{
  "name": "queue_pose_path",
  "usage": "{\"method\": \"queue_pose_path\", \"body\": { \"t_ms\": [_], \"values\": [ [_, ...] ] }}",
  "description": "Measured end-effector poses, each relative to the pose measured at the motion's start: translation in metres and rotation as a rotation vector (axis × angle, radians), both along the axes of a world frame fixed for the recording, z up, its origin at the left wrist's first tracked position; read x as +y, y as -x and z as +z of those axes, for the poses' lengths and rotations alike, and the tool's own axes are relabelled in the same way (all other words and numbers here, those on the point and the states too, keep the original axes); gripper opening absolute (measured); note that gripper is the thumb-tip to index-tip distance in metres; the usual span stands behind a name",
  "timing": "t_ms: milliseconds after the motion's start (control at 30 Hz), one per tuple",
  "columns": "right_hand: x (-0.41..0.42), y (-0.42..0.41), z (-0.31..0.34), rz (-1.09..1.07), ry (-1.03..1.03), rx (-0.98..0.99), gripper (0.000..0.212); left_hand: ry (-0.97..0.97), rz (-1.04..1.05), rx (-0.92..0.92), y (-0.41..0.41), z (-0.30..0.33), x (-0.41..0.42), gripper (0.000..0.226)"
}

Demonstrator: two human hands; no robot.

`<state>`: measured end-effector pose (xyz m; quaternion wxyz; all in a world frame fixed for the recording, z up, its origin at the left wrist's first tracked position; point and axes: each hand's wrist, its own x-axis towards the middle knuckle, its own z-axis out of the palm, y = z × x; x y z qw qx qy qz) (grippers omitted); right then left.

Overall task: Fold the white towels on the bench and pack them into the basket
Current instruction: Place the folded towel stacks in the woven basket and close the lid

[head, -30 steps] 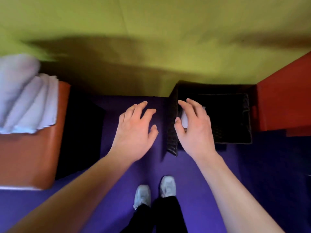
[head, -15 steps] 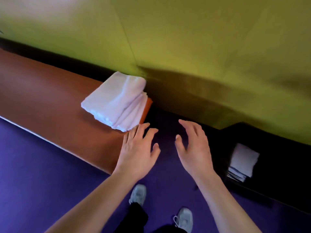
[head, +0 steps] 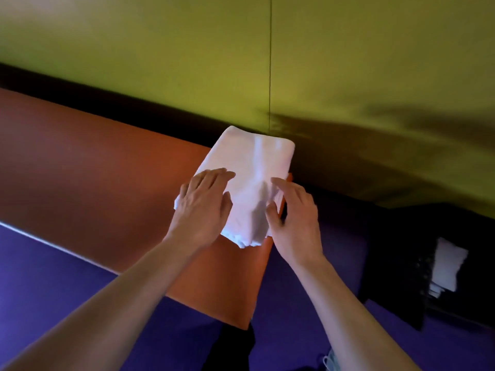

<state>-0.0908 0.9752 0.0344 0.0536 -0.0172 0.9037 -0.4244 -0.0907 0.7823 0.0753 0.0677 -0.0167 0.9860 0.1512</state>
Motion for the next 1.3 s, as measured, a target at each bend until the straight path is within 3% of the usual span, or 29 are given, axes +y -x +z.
{"method": "queue_pose_path", "body": {
  "t_ms": [200, 367, 533, 633, 767, 967, 1133, 1300],
  "values": [
    [-0.043, 0.016, -0.027, -0.119, -0.091, -0.051, 0.04, -0.237, -0.022, -0.15, 0.044, -0.046, -0.054, 0.046],
    [-0.051, 0.014, -0.046, -0.26, 0.297, -0.404, 0.037, -0.443, 0.053, -0.293, 0.047, -0.075, -0.071, 0.044],
    [-0.038, 0.022, -0.052, -0.129, 0.374, -0.517, 0.058, -0.663, 0.042, -0.553, 0.052, -0.081, -0.073, 0.047],
    [-0.031, 0.024, -0.056, -0.097, 0.38, -0.534, 0.067, -0.779, 0.012, -0.607, 0.06, -0.082, -0.071, 0.056],
    [-0.033, 0.017, -0.063, -0.147, 0.387, -0.51, 0.06, -0.857, 0.035, -0.6, 0.057, -0.087, -0.072, 0.06],
    [-0.024, 0.002, -0.067, -0.202, 0.371, -0.476, 0.056, -1.17, 0.31, -0.691, 0.038, -0.088, -0.06, 0.062],
    [-0.004, -0.05, -0.061, -0.247, 0.367, -0.515, 0.056, -1.148, 0.277, -0.686, -0.015, -0.088, -0.039, 0.062],
    [0.001, -0.041, -0.069, -0.21, 0.479, -0.57, 0.067, -1.126, 0.293, -0.664, -0.014, -0.085, -0.028, 0.06]
  ]
}}
